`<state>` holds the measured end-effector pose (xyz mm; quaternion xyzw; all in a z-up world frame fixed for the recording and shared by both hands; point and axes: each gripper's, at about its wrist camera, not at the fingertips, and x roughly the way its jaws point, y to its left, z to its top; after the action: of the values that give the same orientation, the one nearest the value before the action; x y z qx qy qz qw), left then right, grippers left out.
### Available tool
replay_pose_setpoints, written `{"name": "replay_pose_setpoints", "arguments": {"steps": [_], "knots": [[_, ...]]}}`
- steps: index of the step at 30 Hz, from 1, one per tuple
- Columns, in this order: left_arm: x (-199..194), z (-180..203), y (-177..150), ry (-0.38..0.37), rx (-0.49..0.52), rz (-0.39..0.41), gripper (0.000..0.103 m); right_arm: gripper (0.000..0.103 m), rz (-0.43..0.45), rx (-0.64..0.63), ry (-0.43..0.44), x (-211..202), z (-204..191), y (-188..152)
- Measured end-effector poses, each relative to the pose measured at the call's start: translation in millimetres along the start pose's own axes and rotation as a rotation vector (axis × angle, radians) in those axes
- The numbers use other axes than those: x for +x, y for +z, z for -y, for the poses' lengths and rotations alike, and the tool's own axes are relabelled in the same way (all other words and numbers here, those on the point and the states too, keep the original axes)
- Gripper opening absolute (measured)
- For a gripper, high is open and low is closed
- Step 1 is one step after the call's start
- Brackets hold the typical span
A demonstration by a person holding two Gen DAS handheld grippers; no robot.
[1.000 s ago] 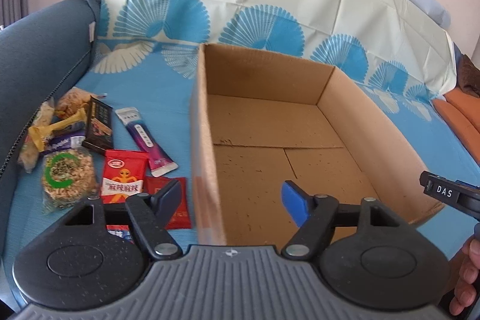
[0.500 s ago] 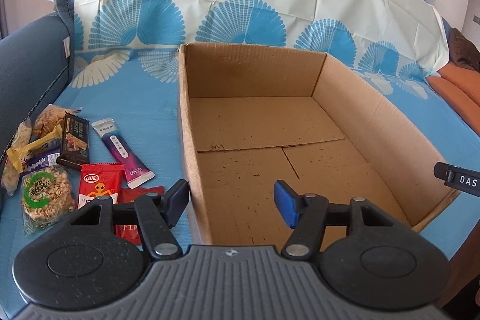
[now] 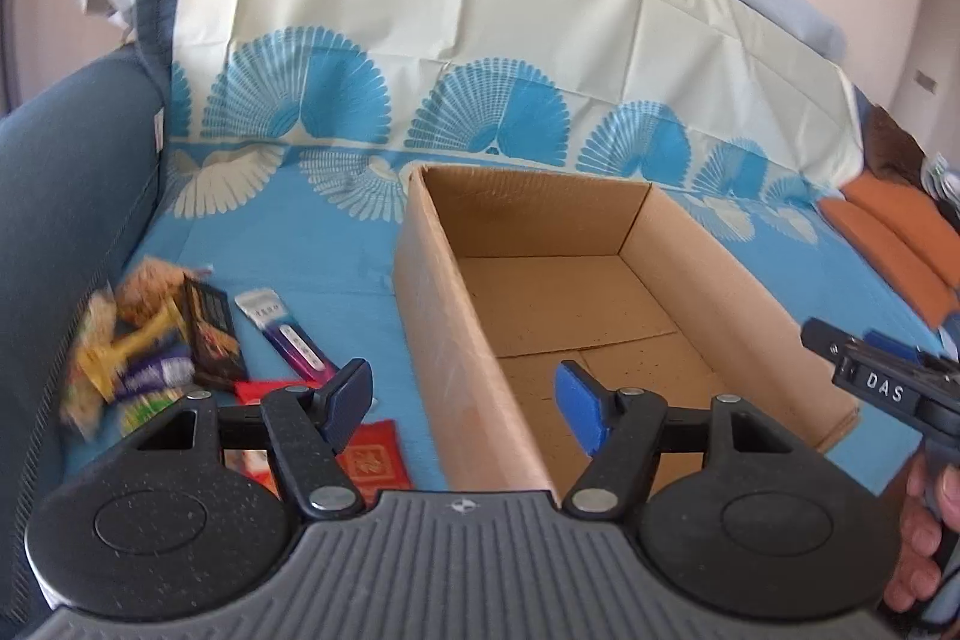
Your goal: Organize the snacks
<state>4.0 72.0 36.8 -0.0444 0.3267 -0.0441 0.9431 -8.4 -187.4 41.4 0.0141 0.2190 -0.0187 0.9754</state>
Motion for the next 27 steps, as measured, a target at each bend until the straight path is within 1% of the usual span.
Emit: {"name": "replay_pose_setpoints", "arguments": {"steps": [1,2,3,4,5,6,8,9,10,12,14,15,16,18,20,21,23,24,27], "knots": [[-1.6,-8.3,4.9,-0.005,0.028,-0.01,0.061,0.069,0.008,-0.001,0.019,-2.9,-8.2,2.0],[-1.6,-17.7,8.7,-0.011,0.045,-0.026,0.059,0.065,0.015,-0.003,0.039,-5.5,-16.3,3.1],[0.0,-27.8,11.1,-0.021,0.048,-0.043,0.054,0.062,0.022,-0.007,0.067,-7.9,-26.0,4.1],[4.2,-40.2,11.1,-0.036,0.041,-0.067,0.05,0.055,0.026,-0.01,0.094,-10.0,-33.7,4.8],[10.6,-51.9,9.6,-0.05,0.025,-0.095,0.05,0.047,0.031,-0.013,0.131,-12.7,-44.0,5.0],[19.4,-65.1,6.2,-0.068,-0.02,-0.132,0.05,0.045,0.035,-0.017,0.166,-14.6,-53.3,5.8],[43.6,-96.9,-5.1,-0.127,-0.207,-0.241,0.05,0.042,0.036,-0.033,0.241,-17.9,-72.5,6.5],[54.2,-110.5,-10.7,-0.15,-0.296,-0.276,0.05,0.042,0.027,-0.05,0.286,-19.3,-86.5,7.1],[63.4,-123.6,-15.9,-0.145,-0.376,-0.302,0.05,0.042,0.014,-0.062,0.328,-20.5,-96.1,6.0],[77.6,-142.4,-23.1,-0.095,-0.474,-0.363,0.05,0.042,-0.014,-0.096,0.402,-24.0,-119.5,2.6],[90.0,-157.6,-29.9,-0.097,-0.575,-0.425,0.05,0.046,-0.044,-0.15,0.456,-27.5,-143.7,-2.1],[94.1,-160.1,-31.1,-0.095,-0.591,-0.442,0.05,0.048,-0.058,-0.178,0.477,-28.3,-154.7,-3.7],[97.3,-159.0,-30.9,-0.085,-0.579,-0.447,0.05,0.049,-0.067,-0.199,0.493,-29.4,-162.4,-5.3],[102.3,-152.1,-28.5,-0.033,-0.507,-0.445,0.052,0.051,-0.087,-0.24,0.512,-30.0,-176.9,-8.4],[109.1,-144.3,-25.2,0.068,-0.411,-0.456,0.053,0.052,-0.104,-0.254,0.519,-29.1,-187.8,-11.3],[112.3,-139.1,-24.6,0.099,-0.364,-0.452,0.053,0.052,-0.115,-0.255,0.523,-27.3,-191.7,-12.4],[116.6,-125.6,-24.6,0.123,-0.275,-0.453,0.061,0.054,-0.131,-0.263,0.515,-24.1,-199.5,-15.0],[119.3,-124.3,-25.2,0.133,-0.27,-0.466,0.065,0.055,-0.141,-0.27,0.499,-23.0,-203.4,-16.7],[127.2,-122.7,-26.7,0.135,-0.248,-0.494,0.068,0.056,-0.179,-0.271,0.473,-14.6,-207.8,-21.6]]}}
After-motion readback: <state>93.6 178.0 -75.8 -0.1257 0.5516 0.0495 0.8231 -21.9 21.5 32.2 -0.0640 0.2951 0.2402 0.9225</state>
